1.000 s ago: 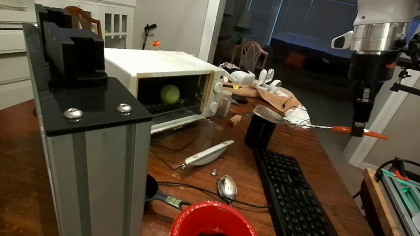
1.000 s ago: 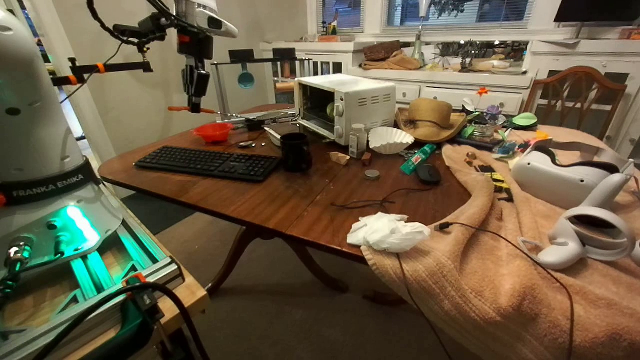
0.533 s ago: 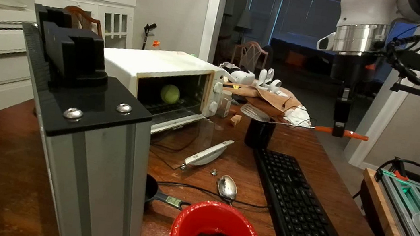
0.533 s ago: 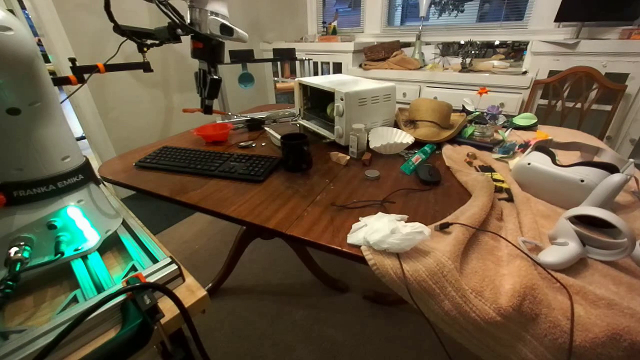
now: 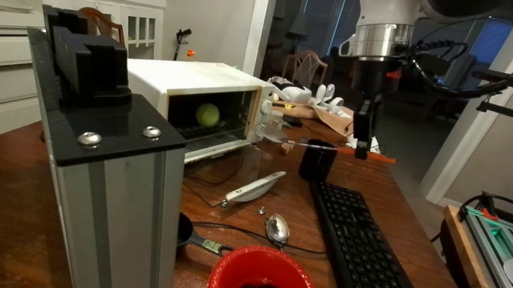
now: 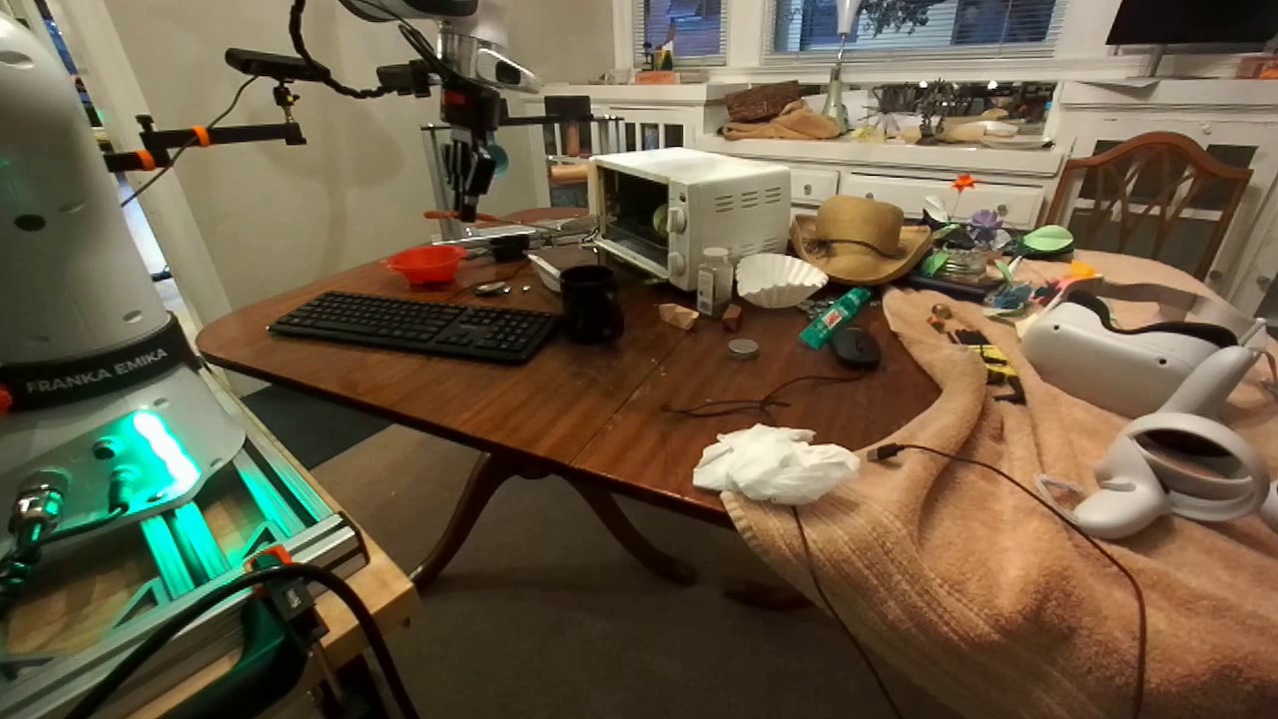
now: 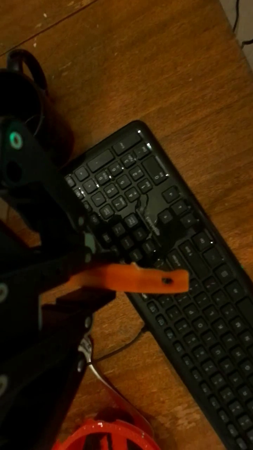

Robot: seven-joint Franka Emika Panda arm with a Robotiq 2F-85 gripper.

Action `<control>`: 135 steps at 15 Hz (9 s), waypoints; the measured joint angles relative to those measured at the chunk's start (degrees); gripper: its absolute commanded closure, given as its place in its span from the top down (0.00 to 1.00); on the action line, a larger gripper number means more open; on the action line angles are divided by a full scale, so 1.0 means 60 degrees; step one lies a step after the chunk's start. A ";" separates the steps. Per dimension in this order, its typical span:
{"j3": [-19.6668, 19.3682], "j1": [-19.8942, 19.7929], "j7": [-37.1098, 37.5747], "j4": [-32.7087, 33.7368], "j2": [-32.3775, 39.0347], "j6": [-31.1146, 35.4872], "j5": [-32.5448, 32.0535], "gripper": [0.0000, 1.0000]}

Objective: Use the spatula to push the green ball further into the microwave

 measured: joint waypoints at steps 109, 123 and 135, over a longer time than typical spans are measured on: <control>-0.0785 0.0554 0.2542 0.9074 0.7041 -0.1995 0.0872 0.05; -0.0853 0.0521 0.2887 1.0775 0.7915 -0.3013 0.0875 0.05; -0.0839 0.0403 0.2968 1.2083 0.8594 -0.4377 0.1010 0.05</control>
